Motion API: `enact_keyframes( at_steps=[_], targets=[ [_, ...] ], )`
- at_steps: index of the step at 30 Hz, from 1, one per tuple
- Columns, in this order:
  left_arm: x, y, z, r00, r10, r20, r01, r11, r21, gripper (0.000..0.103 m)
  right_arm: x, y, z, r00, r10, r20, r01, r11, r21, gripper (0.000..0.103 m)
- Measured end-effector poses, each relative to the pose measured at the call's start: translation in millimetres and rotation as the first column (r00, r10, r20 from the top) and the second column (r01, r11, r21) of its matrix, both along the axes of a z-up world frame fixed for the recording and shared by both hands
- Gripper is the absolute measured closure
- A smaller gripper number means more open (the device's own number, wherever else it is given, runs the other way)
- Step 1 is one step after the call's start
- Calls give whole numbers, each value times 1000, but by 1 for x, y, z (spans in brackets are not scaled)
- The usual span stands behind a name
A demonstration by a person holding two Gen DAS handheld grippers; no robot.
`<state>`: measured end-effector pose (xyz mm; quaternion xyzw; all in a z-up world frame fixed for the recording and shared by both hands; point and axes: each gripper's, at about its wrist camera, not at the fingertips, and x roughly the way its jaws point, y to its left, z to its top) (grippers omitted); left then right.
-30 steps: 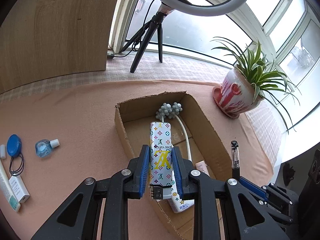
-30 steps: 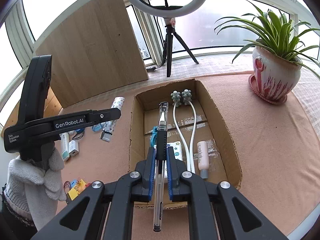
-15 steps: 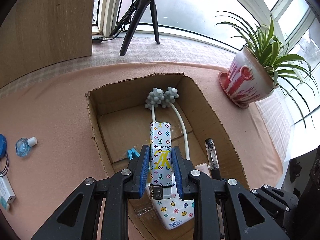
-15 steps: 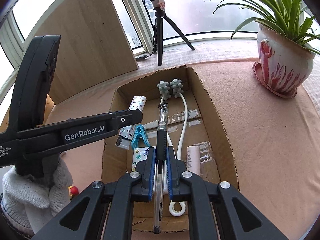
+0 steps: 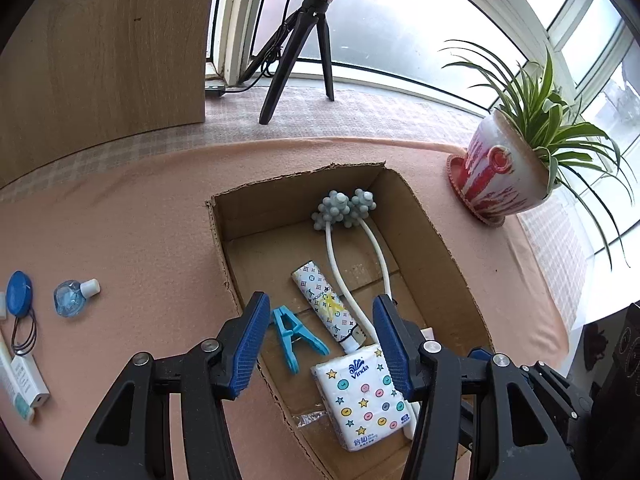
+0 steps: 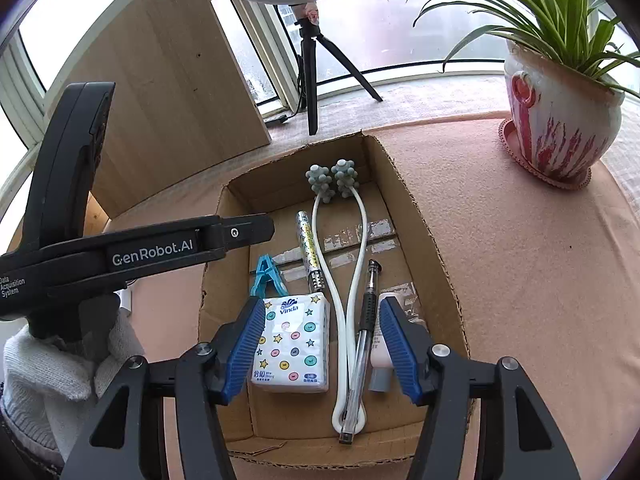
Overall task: Organize objects
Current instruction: 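Open the left gripper releasing the tube in the box while the right gripper releases the pen, then move both grippers back toward the rubber band and toy keychain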
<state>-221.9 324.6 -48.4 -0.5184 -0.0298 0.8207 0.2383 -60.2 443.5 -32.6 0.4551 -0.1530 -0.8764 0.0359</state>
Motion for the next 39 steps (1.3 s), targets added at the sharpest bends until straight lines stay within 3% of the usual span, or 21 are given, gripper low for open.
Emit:
enact_keyframes(
  at_steps=[10,19,26,33,39],
  targets=[
    [23,-66,18,998,59,-24,-59,998,9,46,17,2,7,999,-53,-6,52,997,-58,45],
    [49,-197,21,972,234,-14,-234,972,1,46,26,-22,13,1000,-21,-15,20,995,-95,45],
    [86,-288,6,935,353,23,-353,935,-19,46,30,-74,22,993,118,-27,-120,989,-88,45],
    [123,-309,-26,932,352,90,-352,936,-14,46,33,-152,5,956,291,23,-289,955,-67,45],
    [145,-318,-45,932,343,121,-342,939,-32,46,34,-211,-19,907,411,90,-410,912,-21,45]
  ],
)
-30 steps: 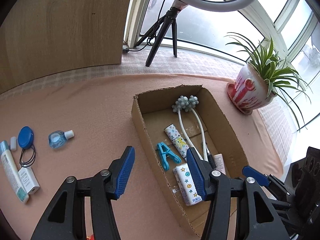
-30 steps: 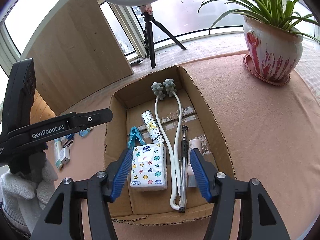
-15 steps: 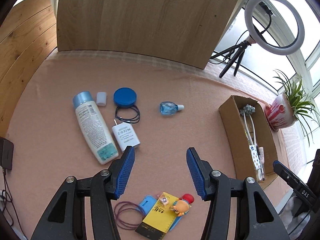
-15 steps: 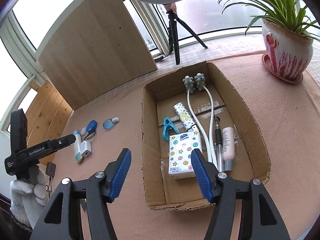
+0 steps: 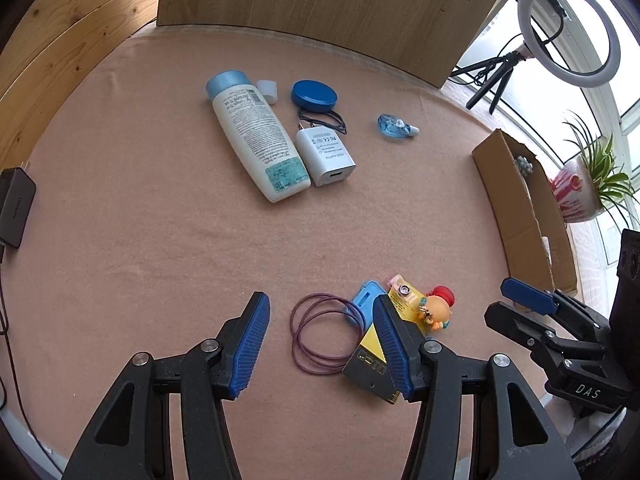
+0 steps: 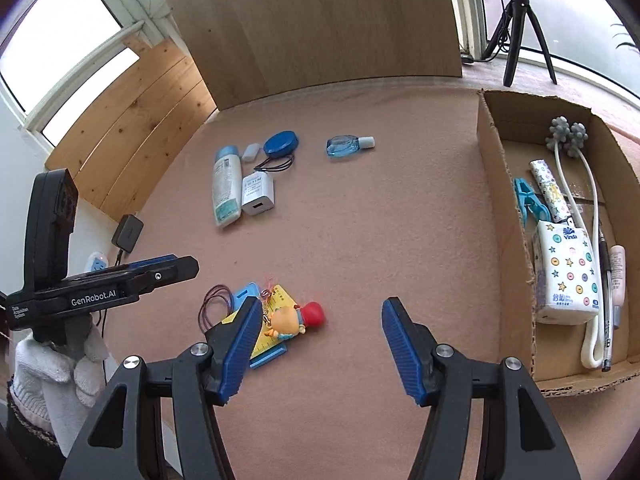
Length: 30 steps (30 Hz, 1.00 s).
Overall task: Organize objects
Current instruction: 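Move both grippers back toward the rubber band and toy keychain, then grasp the purple rubber band with the left gripper while the right gripper grasps the orange toy keychain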
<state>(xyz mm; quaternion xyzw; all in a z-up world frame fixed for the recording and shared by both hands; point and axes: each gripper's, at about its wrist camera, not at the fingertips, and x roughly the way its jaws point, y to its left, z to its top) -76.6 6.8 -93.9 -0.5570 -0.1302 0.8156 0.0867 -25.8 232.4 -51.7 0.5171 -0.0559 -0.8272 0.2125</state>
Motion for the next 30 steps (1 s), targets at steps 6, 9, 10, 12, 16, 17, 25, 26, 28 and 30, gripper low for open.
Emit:
enact_keyframes(
  at_steps=[6,9,10,12,16,17,25,26,28,30],
  targets=[
    [8,-12,-13,1000,1,25,-1,1000,-4,46,-1,-34,-24,999,49,23,-51,993,102,45],
    [9,-10,-16,1000,-19,23,19,1000,-8,46,-4,-41,-32,998,54,36,-58,992,115,45],
    [8,-9,-18,999,-27,23,28,999,-18,46,-4,-44,-33,998,57,38,-61,990,126,45],
    [6,-6,-23,998,-46,30,47,998,-30,47,-5,-49,-36,997,68,41,-73,985,154,45],
    [3,6,-31,995,-93,37,96,993,-74,50,-7,-58,-40,996,85,38,-91,975,201,45],
    [2,9,-32,994,-103,34,105,990,-94,50,-8,-60,-41,995,88,40,-94,973,213,45],
    [-4,30,-32,985,-170,3,167,962,-215,72,-15,-64,-50,994,94,60,-106,962,251,44],
    [-4,31,-32,985,-173,-2,169,960,-223,74,-15,-64,-50,994,92,59,-104,963,250,44],
    [-6,32,-32,986,-169,-10,162,958,-237,81,-16,-65,-50,994,96,56,-107,962,251,44],
    [-8,31,-32,986,-166,-14,157,957,-245,86,-16,-65,-50,994,98,55,-109,961,254,45]
  ],
)
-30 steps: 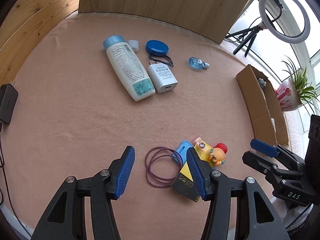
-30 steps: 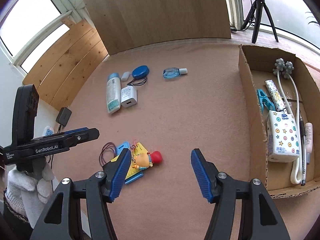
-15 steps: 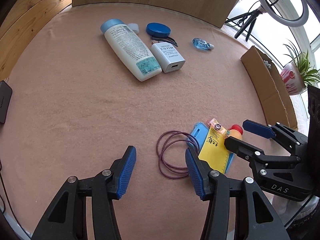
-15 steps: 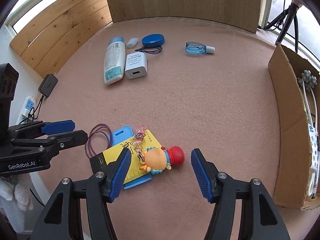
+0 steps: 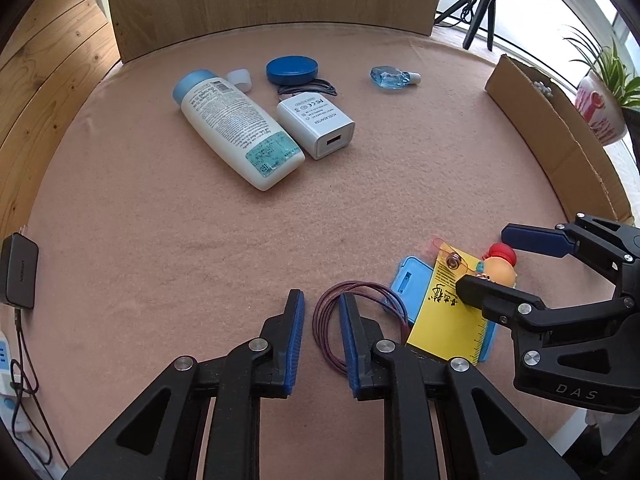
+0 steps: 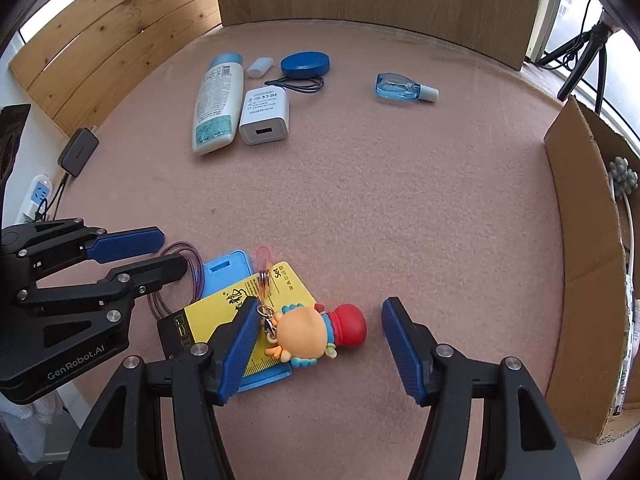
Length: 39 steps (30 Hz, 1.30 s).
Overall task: Organize objects
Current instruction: 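Grasp the purple rubber band with the left gripper while the right gripper grasps the orange toy keychain, then carry the rubber band with the left gripper while the right gripper carries the toy to the box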
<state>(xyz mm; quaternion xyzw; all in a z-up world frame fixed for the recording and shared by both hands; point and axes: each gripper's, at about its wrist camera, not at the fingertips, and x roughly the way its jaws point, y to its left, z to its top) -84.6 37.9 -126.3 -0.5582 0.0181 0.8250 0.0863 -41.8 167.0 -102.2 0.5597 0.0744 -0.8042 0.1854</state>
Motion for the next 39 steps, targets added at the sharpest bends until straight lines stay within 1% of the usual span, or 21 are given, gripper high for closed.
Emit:
enact_keyframes(
  at_steps=[4,5,9,12,17,23,32,39],
  targets=[
    [-2,-5,-1,1000,16,-7,-16,1000,0,98,0,1,0,1000,6,3,-6,1000,-3,45],
    [-2,-7,-1,1000,21,-7,-21,1000,1,99,0,2,0,1000,7,5,-7,1000,-8,46],
    [-3,-15,0,999,48,-10,-48,999,11,99,2,4,2,1000,16,13,-15,1000,-15,56],
    [-2,-21,2,998,70,-8,-70,997,30,99,4,6,3,1000,14,15,-14,1000,-18,56],
    [0,-29,8,995,99,-12,-98,993,66,99,7,16,6,1000,-19,9,20,998,-54,57],
    [3,-37,20,992,123,-29,-119,988,97,99,13,25,18,999,-43,-19,41,996,-79,57],
    [1,-30,55,990,105,-92,-94,988,119,99,16,49,43,991,-106,-77,96,988,-121,57],
    [-10,-1,83,988,50,-147,-29,990,141,99,14,82,65,976,-177,-129,159,977,-141,57]
  ],
)
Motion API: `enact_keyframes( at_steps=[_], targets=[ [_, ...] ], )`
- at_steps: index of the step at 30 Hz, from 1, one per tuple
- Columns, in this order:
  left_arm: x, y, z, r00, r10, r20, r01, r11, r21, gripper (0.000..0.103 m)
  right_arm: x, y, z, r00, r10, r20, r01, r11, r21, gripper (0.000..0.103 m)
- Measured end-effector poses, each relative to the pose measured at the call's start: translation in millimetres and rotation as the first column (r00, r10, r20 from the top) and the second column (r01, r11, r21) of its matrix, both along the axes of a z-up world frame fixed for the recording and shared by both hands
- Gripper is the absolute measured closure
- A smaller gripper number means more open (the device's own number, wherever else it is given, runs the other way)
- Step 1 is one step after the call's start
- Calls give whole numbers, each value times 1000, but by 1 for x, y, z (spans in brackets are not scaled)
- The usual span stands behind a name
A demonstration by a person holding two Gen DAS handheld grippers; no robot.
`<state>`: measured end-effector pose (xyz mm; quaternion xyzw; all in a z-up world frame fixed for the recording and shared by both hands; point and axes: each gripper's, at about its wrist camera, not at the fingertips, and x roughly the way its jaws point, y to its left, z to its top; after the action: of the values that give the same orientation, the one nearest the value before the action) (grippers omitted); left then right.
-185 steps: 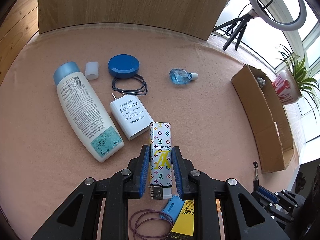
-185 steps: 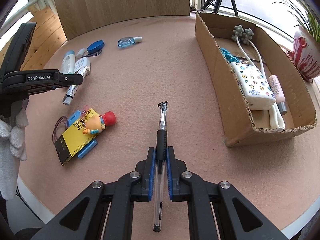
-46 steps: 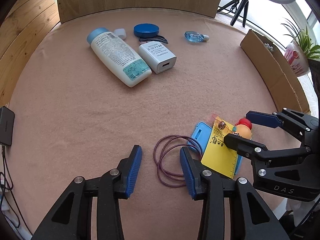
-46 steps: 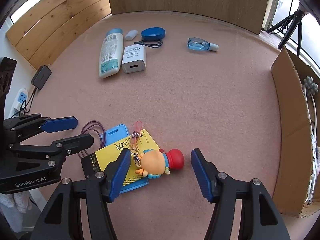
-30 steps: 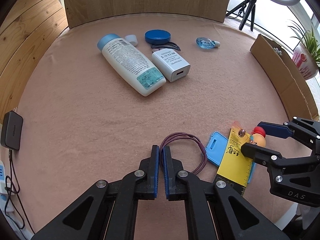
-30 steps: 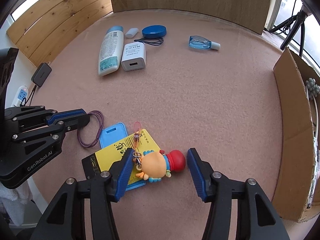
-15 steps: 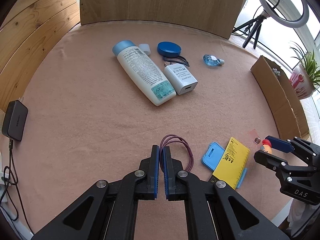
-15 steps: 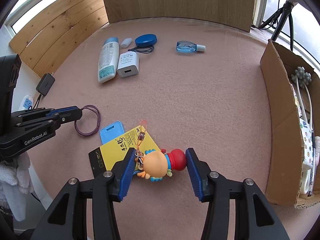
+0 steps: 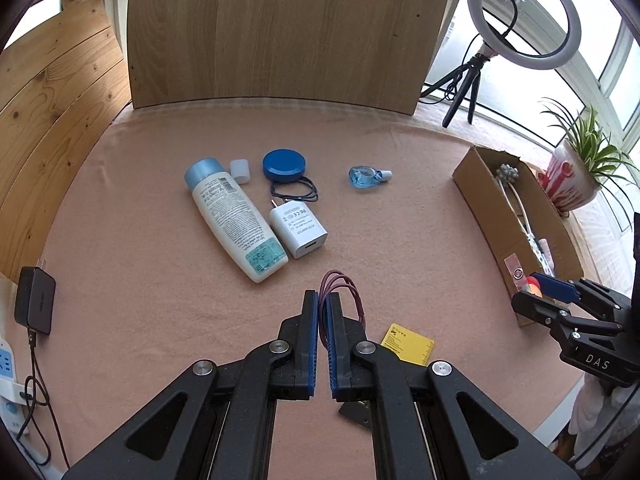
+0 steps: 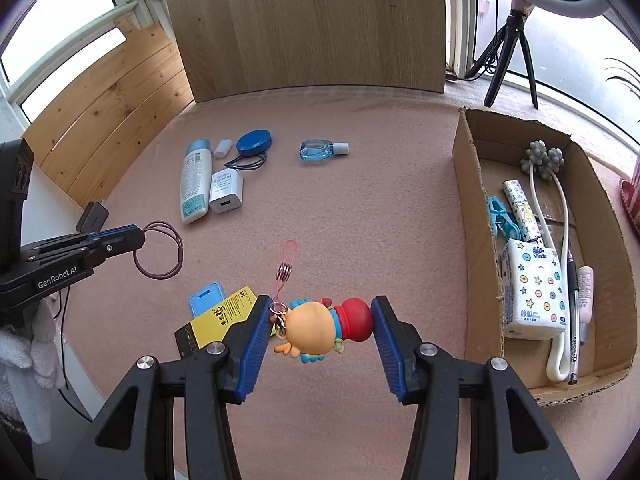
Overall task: Organize objects
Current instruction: 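Carry the rubber band with the left gripper while the right gripper carries the toy to the box, then open the left gripper releasing the rubber band in the box while the right gripper releases the toy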
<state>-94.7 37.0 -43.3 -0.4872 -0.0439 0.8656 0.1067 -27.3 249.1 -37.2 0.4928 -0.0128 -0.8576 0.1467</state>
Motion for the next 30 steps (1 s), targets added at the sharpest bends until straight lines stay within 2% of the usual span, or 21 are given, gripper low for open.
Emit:
enact_keyframes(
  at_steps=[9,19,24,30],
  targets=[
    [-22,64,24,993,-102,-59,103,994,27,99,2,65,21,989,-133,-56,134,991,5,57],
    [-47,156,39,968,-233,-97,241,968,74,99,5,126,20,965,-255,-67,256,967,15,57],
    [-64,197,37,956,-276,-98,286,953,101,99,4,145,16,956,-286,-64,288,957,24,57],
    [-88,237,27,951,-295,-93,304,948,94,99,1,159,10,950,-307,-58,310,950,37,57]
  ],
)
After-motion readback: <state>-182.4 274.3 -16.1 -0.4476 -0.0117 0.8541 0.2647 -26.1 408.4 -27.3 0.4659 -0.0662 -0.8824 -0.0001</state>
